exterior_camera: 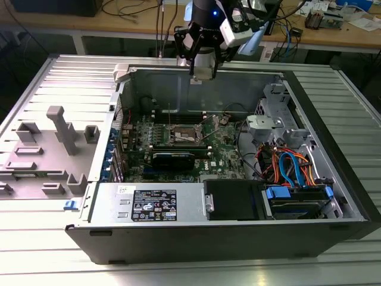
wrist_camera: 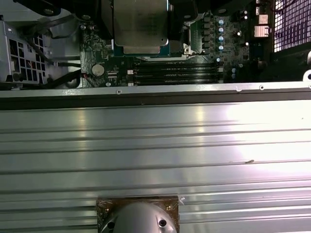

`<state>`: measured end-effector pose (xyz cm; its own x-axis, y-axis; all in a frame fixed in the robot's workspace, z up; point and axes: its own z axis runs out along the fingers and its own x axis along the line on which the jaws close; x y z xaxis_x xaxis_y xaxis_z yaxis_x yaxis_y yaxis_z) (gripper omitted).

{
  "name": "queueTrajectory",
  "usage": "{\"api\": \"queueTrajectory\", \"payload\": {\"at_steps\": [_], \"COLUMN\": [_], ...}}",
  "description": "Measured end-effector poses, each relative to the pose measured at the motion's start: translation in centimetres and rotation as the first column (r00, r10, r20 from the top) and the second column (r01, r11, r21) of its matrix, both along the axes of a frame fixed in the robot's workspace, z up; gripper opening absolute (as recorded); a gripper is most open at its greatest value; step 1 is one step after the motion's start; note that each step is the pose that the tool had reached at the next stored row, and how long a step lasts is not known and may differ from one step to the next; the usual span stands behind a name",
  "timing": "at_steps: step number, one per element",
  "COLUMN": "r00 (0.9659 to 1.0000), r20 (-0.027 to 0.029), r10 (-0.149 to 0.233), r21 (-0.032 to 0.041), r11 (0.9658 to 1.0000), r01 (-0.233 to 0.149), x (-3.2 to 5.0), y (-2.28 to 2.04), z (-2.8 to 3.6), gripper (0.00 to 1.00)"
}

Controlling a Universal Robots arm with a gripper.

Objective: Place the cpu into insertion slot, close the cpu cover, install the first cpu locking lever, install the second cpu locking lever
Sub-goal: 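Place the cpu into insertion slot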

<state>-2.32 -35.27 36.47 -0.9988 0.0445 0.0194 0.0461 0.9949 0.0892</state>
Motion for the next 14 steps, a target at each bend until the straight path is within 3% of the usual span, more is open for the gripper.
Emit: {"api": "queueTrajectory", "payload": {"at_steps": [5,11,14], "r00": [0.9995,0.9991,0.9967], "r20": [0.0001,-0.0001,0.0000], "r10": [-0.033,-0.043,-0.082], "r21": [0.0003,-0.0001,0.0000], "r11": [0.9995,0.9991,0.9967], "r01": [0.033,0.043,0.082], "x": [-0.20,-0.67,-0.68], "y": [-0.02,-0.11,-0.11], "z": [-0.11,-0.16,-0.23], "gripper": [0.54,0.54,0.54]}}
